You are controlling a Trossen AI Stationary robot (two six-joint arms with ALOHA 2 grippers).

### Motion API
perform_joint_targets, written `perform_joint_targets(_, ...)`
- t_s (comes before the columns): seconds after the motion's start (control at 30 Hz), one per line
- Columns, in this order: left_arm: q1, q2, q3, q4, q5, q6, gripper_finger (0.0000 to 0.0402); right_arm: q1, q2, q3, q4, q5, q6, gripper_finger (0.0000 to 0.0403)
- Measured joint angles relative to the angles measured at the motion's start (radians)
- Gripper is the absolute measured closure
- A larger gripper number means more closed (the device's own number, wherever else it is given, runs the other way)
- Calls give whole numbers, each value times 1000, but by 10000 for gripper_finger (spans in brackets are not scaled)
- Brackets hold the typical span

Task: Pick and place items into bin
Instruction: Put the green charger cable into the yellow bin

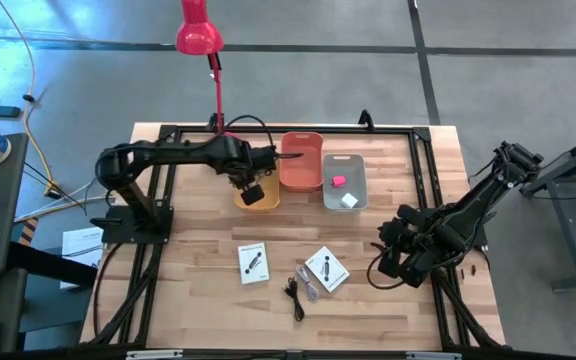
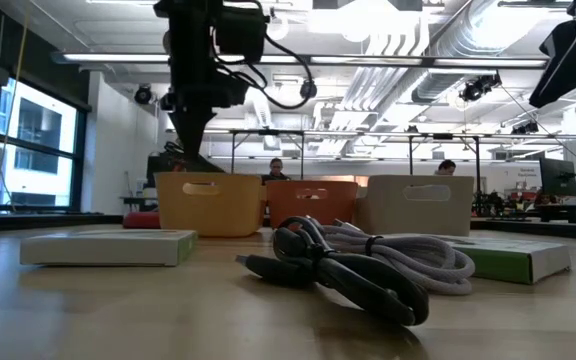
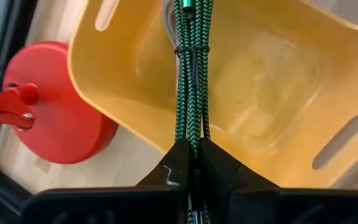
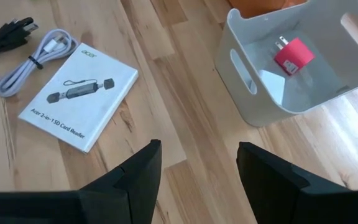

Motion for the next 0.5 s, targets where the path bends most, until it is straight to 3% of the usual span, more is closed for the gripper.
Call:
perform_joint_targets(0.3, 1, 8, 0, 21, 12, -50, 393, 0, 0, 0, 1, -22, 0, 204)
perform_joint_targets(0.5, -8, 8, 0, 35, 13, -56, 348, 0, 0, 0, 1, -22, 0, 204)
